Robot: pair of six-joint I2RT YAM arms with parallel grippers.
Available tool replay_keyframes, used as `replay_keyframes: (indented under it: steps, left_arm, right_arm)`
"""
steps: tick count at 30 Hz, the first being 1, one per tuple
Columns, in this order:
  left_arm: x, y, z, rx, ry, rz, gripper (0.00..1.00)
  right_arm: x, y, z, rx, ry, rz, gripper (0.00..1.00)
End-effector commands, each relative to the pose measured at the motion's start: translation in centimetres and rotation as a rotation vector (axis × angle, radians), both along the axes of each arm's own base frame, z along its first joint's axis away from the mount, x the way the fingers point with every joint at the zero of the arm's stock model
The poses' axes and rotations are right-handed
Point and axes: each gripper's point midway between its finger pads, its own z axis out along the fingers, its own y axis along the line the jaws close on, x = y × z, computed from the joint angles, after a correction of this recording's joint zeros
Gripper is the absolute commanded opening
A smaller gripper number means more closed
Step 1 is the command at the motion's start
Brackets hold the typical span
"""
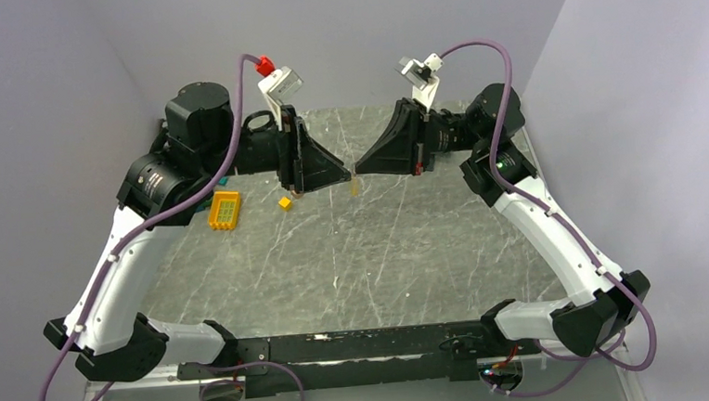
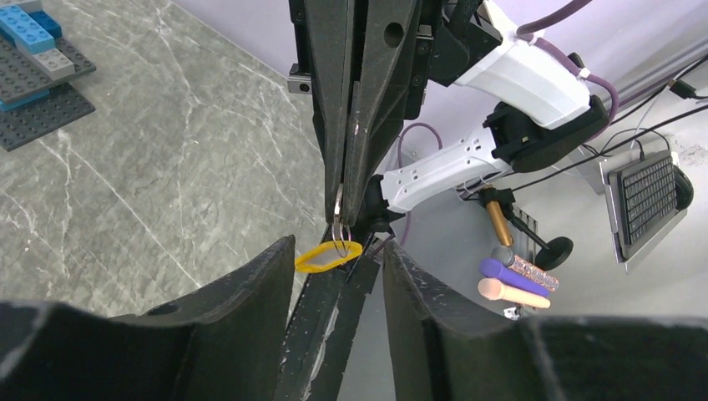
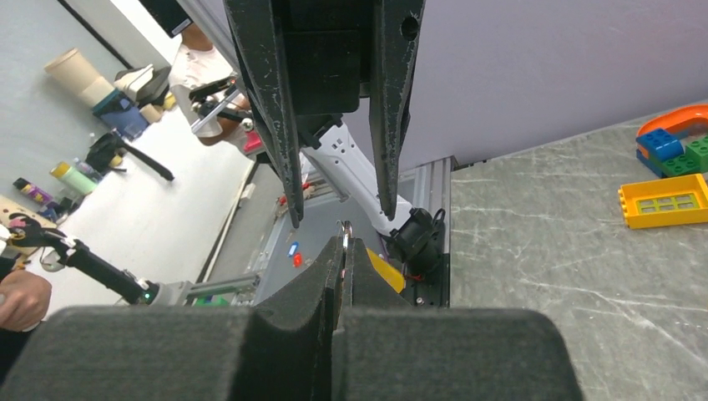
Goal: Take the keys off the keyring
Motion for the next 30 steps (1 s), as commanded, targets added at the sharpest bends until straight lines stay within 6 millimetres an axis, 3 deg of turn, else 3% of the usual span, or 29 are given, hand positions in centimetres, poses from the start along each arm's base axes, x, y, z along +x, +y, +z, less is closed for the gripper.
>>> replay_keyframes:
  steps: [1,7,14,30]
  left_arm:
    - [-0.5,-0.3,1.7,-0.047,-0.038,-0.045,0.45]
    - [-0.3,-0.6,1.2,-0.039,-0.019,-0.056,0.34]
    - [0.1,-0.8,1.1,-0.038,-0.016,-0.051,0.00]
    - [2.1,-1.0,2.7,-0.116,-0.028,0.130,0.00]
  right_arm:
    - [-1.4,-0.3,1.6,0.022,-0.088,0.032,0.00]
    - [-1.5,-0.1,1.7,0.024,-0.093,0.043,0.00]
    - [-1.6,-0.1,1.8,0.032,-0.093,0.047,0.00]
    - [-0.9,0.5,3.6,0.156,-0.065,-0.019,0.00]
